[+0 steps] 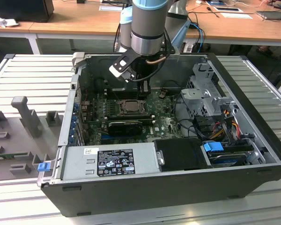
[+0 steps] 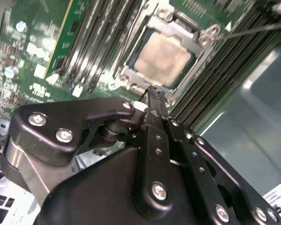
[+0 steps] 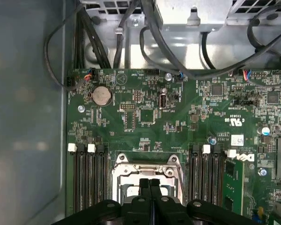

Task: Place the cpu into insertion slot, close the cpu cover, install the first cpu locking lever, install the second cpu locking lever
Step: 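Close the cpu cover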

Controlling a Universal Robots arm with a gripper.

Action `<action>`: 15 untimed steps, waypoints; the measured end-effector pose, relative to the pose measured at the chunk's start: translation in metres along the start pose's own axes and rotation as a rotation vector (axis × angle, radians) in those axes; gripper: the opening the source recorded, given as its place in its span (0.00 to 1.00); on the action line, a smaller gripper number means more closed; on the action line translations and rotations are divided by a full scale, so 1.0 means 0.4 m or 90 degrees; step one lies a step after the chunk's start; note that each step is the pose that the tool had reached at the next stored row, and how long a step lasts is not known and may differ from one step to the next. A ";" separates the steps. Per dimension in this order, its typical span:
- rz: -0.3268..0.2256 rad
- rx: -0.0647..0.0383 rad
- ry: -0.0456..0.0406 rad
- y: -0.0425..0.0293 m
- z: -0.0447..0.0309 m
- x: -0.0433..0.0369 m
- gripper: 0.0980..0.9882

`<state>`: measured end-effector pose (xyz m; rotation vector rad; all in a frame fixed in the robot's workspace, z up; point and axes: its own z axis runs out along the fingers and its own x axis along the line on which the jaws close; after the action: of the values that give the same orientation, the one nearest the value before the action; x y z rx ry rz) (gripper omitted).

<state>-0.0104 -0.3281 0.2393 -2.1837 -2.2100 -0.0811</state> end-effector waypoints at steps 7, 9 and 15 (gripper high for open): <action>-0.001 0.000 0.0000 -0.047 0.000 0.000 0.01; -0.001 0.000 0.0000 -0.060 0.000 0.001 0.01; -0.001 0.000 -0.0001 -0.082 0.000 0.001 0.01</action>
<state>-0.0432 -0.3281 0.2390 -2.1823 -2.2115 -0.0809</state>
